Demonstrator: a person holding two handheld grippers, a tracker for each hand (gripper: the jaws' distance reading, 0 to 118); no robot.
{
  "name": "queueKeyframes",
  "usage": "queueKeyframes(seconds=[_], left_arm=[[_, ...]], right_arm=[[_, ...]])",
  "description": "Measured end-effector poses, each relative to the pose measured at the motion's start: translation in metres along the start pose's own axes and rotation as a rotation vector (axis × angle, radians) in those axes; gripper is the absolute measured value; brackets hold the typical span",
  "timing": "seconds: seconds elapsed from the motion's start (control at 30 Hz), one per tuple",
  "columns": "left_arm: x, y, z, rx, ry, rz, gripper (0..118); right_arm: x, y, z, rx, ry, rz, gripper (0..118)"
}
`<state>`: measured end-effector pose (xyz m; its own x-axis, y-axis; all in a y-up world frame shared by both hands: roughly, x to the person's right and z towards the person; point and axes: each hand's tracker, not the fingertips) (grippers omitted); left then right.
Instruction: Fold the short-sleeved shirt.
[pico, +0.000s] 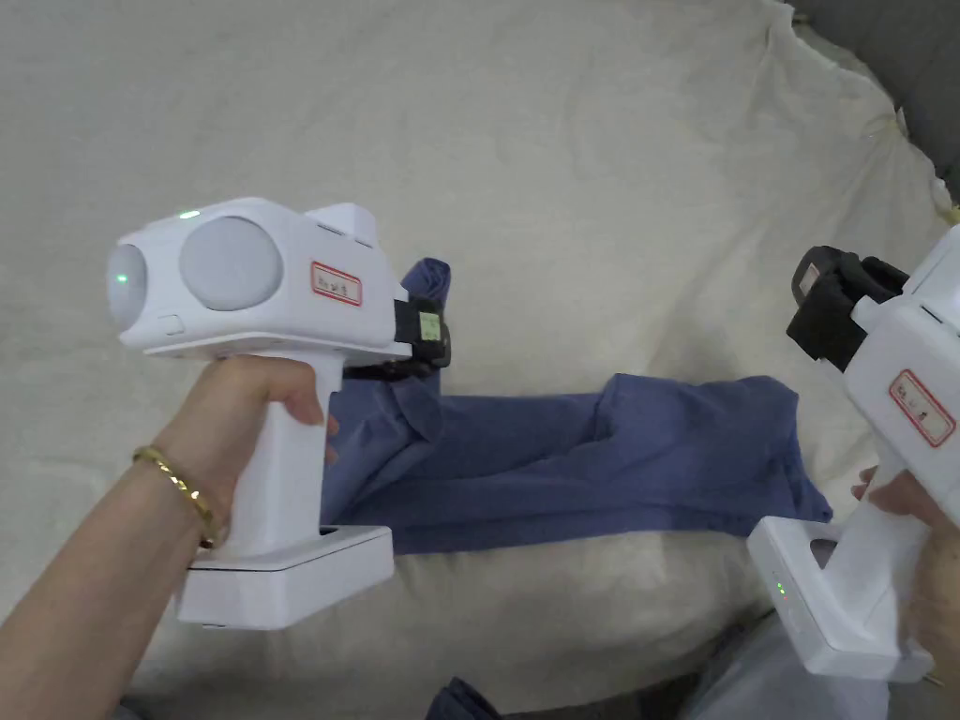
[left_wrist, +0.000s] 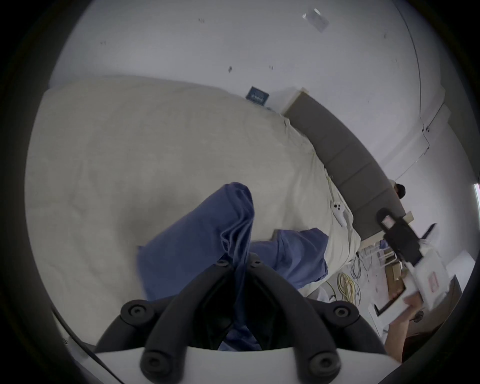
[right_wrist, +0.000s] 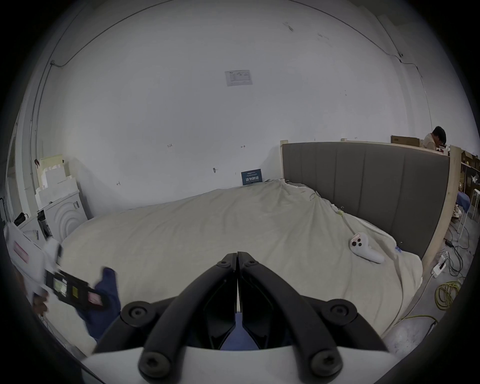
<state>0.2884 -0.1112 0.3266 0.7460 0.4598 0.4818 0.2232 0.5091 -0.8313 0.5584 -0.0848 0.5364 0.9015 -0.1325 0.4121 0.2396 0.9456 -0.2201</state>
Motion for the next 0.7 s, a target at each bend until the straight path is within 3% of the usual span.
queueKeyframes(seconds=[0.27, 0.33, 0.47, 0.5, 0.57, 0.7], left_arm=[[0.031, -0.037, -0.12, -0.208, 0.069, -0.026, 6], [0.035, -0.046, -0.136, -0.212, 0.12, -0.044, 18], [0.042, -0.051, -0.14, -0.16, 0.02, -0.055, 80], [0.047, -0.051, -0.138, -0.166, 0.004, -0.058, 90], [0.053, -0.044, -0.126, -0.175, -0.025, -0.069, 93], [0.053, -0.029, -0.08, 0.036, -0.079, -0.089, 93]], right_arm=[[0.027, -0.001, 0.012, -0.003, -0.069, -0.002, 0], [0.033, -0.002, 0.014, 0.0, -0.096, -0.02, 0], [0.044, -0.004, 0.016, -0.005, -0.108, -0.045, 0], [0.045, -0.004, 0.016, -0.007, -0.113, -0.041, 0], [0.044, -0.005, 0.017, -0.004, -0.131, -0.03, 0], [0.045, -0.005, 0.019, -0.001, -0.123, -0.046, 0]])
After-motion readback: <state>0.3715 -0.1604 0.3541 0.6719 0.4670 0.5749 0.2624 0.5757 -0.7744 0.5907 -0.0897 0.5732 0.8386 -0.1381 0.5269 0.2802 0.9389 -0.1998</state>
